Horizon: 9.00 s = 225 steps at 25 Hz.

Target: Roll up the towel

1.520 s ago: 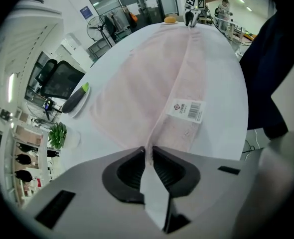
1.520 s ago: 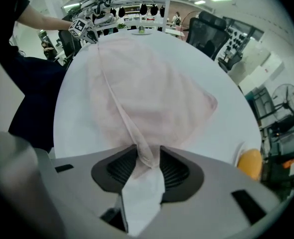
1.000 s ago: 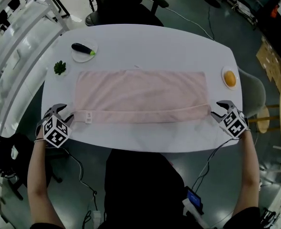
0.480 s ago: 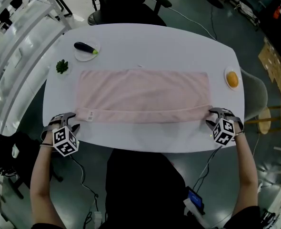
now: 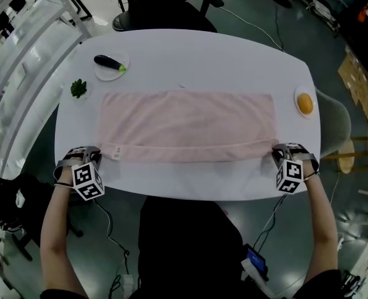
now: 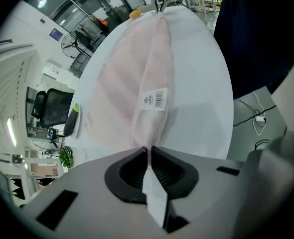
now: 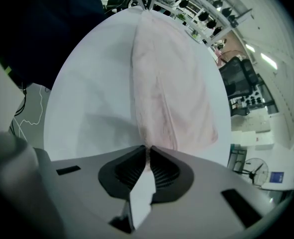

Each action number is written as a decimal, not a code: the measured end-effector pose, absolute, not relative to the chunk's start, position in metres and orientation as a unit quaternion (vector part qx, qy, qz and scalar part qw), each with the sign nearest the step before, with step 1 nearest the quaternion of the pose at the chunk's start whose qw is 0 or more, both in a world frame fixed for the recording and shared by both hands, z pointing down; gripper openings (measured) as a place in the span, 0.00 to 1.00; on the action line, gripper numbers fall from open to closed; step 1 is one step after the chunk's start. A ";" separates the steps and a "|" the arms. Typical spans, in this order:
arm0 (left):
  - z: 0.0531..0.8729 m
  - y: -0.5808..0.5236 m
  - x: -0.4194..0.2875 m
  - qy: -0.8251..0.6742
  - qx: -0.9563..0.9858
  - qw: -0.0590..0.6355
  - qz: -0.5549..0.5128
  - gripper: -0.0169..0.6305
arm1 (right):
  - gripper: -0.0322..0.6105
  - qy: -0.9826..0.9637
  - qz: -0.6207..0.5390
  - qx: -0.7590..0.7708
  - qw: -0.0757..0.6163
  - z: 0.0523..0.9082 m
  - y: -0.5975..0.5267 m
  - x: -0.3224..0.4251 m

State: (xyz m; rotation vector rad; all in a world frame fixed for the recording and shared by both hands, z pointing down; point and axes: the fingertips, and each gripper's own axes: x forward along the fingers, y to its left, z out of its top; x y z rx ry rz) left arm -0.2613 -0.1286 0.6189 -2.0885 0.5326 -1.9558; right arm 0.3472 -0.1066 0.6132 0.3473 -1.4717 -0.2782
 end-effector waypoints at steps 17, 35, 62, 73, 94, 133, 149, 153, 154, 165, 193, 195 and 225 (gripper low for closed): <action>0.610 -0.075 -0.273 0.143 -0.712 0.074 -0.683 0.06 | 0.09 -0.696 -0.057 0.095 0.709 0.607 -0.052 0.346; 0.613 -0.126 -0.275 0.117 -0.723 -0.055 -0.679 0.06 | 0.09 -0.694 0.185 0.013 0.696 0.608 -0.102 0.345; 0.574 -0.149 -0.304 0.299 -0.706 0.023 -0.642 0.41 | 0.37 -0.727 0.009 0.224 0.649 0.561 -0.129 0.379; 0.583 -0.087 -0.253 0.239 -0.747 0.042 -0.619 0.40 | 0.37 -0.750 -0.051 0.179 0.635 0.576 -0.076 0.334; 0.625 -0.128 -0.258 0.194 -0.713 0.109 -0.665 0.16 | 0.16 -0.669 -0.152 0.203 0.699 0.615 -0.117 0.342; 0.622 -0.143 -0.263 0.123 -0.720 -0.014 -0.683 0.09 | 0.16 -0.723 0.166 0.090 0.665 0.615 -0.118 0.350; 0.595 -0.178 -0.269 0.235 -0.706 0.087 -0.662 0.57 | 0.78 -0.721 0.041 0.234 0.651 0.595 -0.162 0.364; 0.582 -0.171 -0.277 0.265 -0.708 0.084 -0.649 0.57 | 0.78 -0.729 0.023 0.266 0.630 0.578 -0.159 0.370; 0.578 -0.169 -0.280 0.270 -0.707 0.084 -0.648 0.57 | 0.77 -0.730 0.022 0.275 0.625 0.574 -0.157 0.372; 0.569 -0.112 -0.259 0.262 -0.733 0.072 -0.624 0.57 | 0.72 -0.749 -0.025 0.268 0.606 0.555 -0.095 0.357; 0.622 -0.133 -0.254 0.211 -0.724 0.065 -0.654 0.30 | 0.24 -0.719 -0.070 0.192 0.664 0.611 -0.120 0.334; 0.620 -0.136 -0.255 0.214 -0.720 0.077 -0.655 0.23 | 0.20 -0.704 -0.101 0.186 0.678 0.610 -0.122 0.335; 0.612 -0.073 -0.262 0.151 -0.721 0.017 -0.676 0.13 | 0.13 -0.738 0.025 0.122 0.664 0.603 -0.049 0.335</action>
